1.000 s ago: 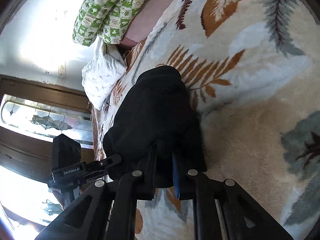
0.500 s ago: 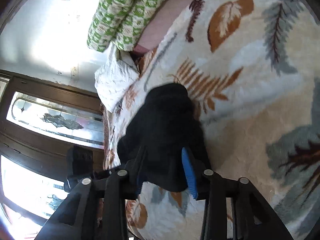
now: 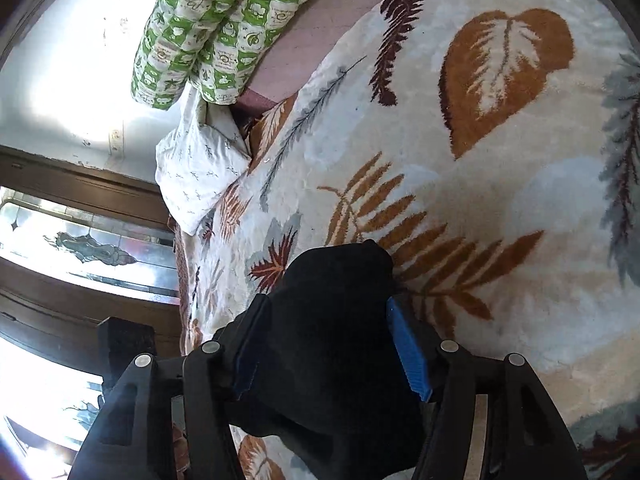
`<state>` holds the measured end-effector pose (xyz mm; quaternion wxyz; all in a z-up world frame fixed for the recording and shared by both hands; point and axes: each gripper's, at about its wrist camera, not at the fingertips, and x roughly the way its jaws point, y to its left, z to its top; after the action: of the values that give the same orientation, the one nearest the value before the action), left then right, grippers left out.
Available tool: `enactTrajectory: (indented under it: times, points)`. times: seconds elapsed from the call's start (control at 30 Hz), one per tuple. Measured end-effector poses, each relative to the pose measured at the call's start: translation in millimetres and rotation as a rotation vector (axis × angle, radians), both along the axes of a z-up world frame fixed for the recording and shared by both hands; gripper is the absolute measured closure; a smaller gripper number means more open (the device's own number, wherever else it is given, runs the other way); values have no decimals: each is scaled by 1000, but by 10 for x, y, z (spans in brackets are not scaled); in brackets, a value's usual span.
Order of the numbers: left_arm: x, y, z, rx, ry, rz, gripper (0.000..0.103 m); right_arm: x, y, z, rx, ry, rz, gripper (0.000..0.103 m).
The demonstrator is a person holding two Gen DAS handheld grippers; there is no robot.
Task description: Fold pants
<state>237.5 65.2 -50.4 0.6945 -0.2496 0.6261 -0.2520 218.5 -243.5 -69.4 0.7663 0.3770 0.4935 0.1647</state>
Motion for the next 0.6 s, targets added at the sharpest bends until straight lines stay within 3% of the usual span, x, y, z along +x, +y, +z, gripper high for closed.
enactTrajectory:
  times: [0.07,0.1,0.13,0.2,0.33,0.4,0.5,0.6]
  points:
    - [-30,-1,24,38,-23,-5,86,30,27,23,-55,5,39,59]
    - [-48,-7,33,76,-38,-12,91,54,44,39,-80,4,67,74]
    - [-53,-17,28,118,-49,-17,91,82,63,80,-106,-2,85,80]
    - [-59,-29,-8,166,-68,-21,91,117,95,135,-162,-17,94,82]
    - [-43,-99,-101,215,-101,-38,92,250,227,-29,-270,10,100,83]
    - [-67,-84,-62,202,-114,-36,92,250,254,-67,-290,3,93,83]
    - [-126,37,51,114,-106,-20,92,190,150,46,-224,10,58,72]
    - [-254,211,257,89,-162,20,91,-15,-29,212,-113,-28,17,58]
